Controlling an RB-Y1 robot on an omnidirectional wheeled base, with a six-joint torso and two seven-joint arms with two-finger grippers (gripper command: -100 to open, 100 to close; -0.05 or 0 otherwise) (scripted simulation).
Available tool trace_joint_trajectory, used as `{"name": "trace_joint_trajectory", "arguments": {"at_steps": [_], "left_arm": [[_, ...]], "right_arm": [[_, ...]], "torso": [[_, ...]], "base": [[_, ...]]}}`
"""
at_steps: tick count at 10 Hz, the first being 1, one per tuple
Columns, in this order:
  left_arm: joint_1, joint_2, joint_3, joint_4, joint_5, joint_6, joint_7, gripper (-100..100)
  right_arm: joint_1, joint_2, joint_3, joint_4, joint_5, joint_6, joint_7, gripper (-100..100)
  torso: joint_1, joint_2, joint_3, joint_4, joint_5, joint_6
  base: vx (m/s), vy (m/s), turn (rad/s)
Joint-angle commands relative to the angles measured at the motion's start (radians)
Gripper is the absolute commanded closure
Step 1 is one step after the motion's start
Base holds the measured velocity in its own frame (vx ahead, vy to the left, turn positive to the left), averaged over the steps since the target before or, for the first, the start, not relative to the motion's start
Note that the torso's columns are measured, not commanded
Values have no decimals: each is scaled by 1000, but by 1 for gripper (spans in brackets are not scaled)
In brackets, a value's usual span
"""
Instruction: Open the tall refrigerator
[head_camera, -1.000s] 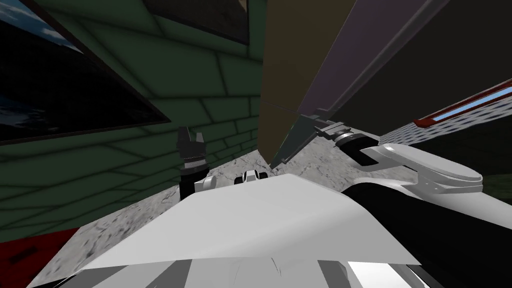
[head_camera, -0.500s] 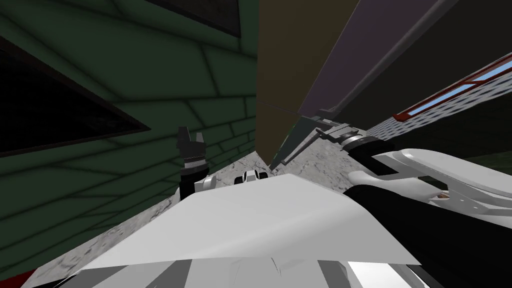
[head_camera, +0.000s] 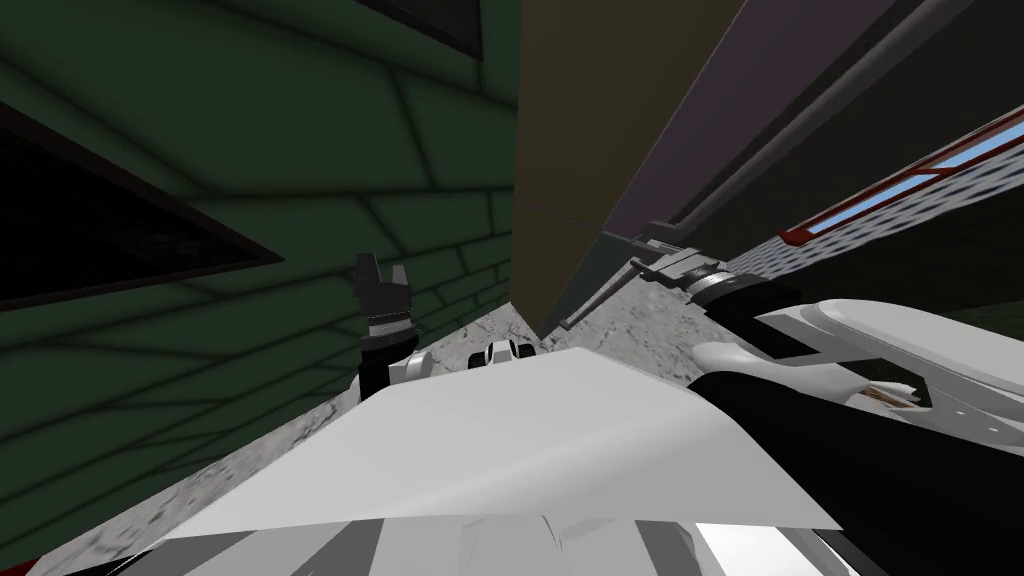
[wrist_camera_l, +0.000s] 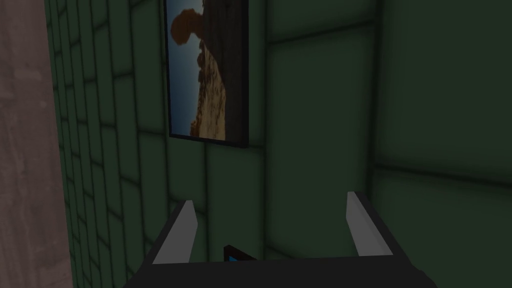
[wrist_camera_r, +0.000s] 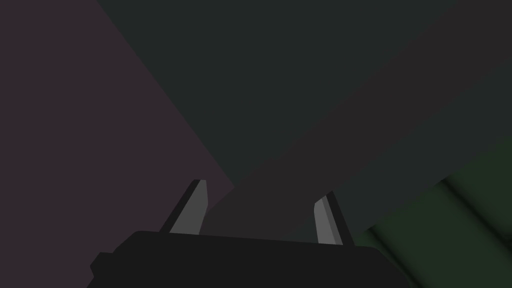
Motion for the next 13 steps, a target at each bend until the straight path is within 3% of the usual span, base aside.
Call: {"name": "trace_joint_trajectory", "arguments": {"at_steps": [1,11,12,13], "left_arm": [[0,0,0,0,0,0,0,0],[0,0,0,0,0,0,0,0],[0,0,0,0,0,0,0,0],[0,0,0,0,0,0,0,0]], "right_arm": [[-10,-5,13,-29,2,-17,7,100],[-41,-45,53,-190,-2,-104,30,100],[-43,-34,54,-176,0,-98,30,100],[-98,-79,102,-130,-34,-121,57,100]], "torso": [[-6,-2,-2,2,1,0],[9,-16,-11,-5,4,-3],[7,-13,-8,-5,2,-4],[14,-13,-7,-5,2,-1]], "base": [[-140,-246,34],[-179,-290,24],[-109,-121,18],[-154,-145,270]]}}
